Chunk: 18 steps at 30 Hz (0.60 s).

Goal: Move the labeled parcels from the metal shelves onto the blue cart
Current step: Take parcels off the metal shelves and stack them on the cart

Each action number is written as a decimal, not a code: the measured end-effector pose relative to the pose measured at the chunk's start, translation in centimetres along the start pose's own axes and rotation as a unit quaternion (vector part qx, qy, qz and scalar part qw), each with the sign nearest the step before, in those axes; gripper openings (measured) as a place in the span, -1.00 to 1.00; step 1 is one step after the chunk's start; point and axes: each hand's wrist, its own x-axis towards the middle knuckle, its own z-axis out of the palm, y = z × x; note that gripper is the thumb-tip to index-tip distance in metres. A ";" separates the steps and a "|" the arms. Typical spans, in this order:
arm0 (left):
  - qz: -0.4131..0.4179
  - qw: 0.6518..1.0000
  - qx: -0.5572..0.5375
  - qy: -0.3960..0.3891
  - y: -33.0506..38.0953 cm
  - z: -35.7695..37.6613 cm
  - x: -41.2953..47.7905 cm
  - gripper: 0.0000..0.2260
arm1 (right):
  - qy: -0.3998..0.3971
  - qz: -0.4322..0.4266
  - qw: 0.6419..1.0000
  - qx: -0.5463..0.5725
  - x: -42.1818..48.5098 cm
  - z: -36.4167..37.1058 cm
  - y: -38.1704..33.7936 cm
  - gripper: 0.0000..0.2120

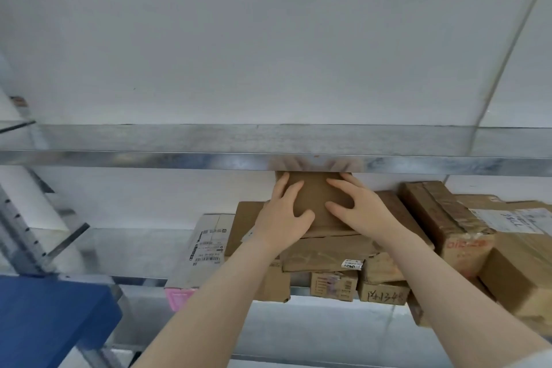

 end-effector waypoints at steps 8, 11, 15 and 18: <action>-0.118 0.990 0.060 0.050 -6.2 -6.5 -5.8 -0.32 | -0.074 -0.074 0.994 0.029 0.8 8.9 -7.4 -0.50; -0.186 0.977 0.069 0.077 -9.6 -11.4 -10.2 -0.35 | -0.128 -0.134 0.981 0.052 1.7 14.3 -12.6 -0.51; -0.279 0.942 0.092 0.161 -14.1 -18.2 -18.1 -0.39 | -0.220 -0.220 0.946 0.087 1.5 22.6 -21.6 -0.51; -0.349 0.907 0.105 0.209 -17.6 -23.0 -24.2 -0.41 | -0.266 -0.279 0.916 0.111 0.1 29.1 -28.8 -0.50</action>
